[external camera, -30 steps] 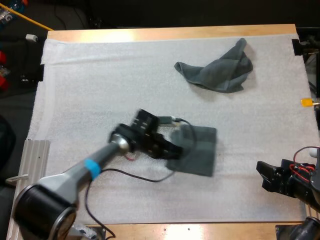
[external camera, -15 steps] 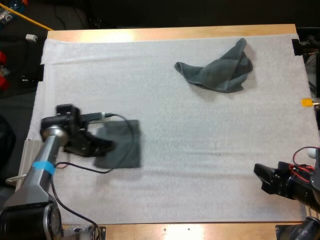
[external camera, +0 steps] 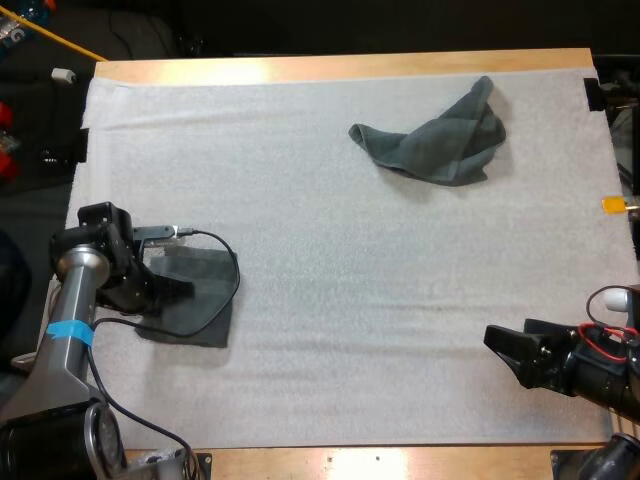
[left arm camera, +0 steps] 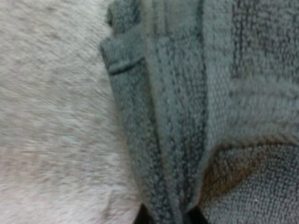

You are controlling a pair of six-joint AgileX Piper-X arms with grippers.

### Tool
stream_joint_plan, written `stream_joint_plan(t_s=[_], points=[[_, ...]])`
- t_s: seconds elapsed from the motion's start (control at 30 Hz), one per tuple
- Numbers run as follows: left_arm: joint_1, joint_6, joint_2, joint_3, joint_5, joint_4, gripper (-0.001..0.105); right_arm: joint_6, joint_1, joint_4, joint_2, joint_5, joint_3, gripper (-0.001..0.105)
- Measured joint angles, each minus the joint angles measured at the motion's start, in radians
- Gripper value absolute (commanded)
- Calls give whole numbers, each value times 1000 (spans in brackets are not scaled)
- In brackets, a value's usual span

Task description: Pick towel from pile, fold and stack

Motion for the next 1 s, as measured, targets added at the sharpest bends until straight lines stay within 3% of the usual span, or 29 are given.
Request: stream_joint_plan(t_s=[0.07, 0.13, 0.2, 0.33, 0.63, 0.73, 1.0], points=[[0, -3, 0, -9, -21, 7, 34, 0, 0, 0, 0, -21, 0, 64], [0, -6, 0, -10, -48, 10, 62, 1, 0, 0, 0, -37, 0, 64], [0, -11, 0, -10, -60, 18, 75, 1, 0, 0, 0, -47, 0, 64], [0, -21, 0, -14, -64, 53, 64, 4, 0, 0, 0, -50, 0, 64], [0, -38, -91, -21, 88, 153, 64, 4, 0, 0, 0, -52, 0, 64], [0, -37, -100, -22, 144, 134, 64, 4, 0, 0, 0, -52, 0, 64], [-35, -37, -100, 79, 144, 5, 64, 4, 0, 0, 0, -52, 0, 64]])
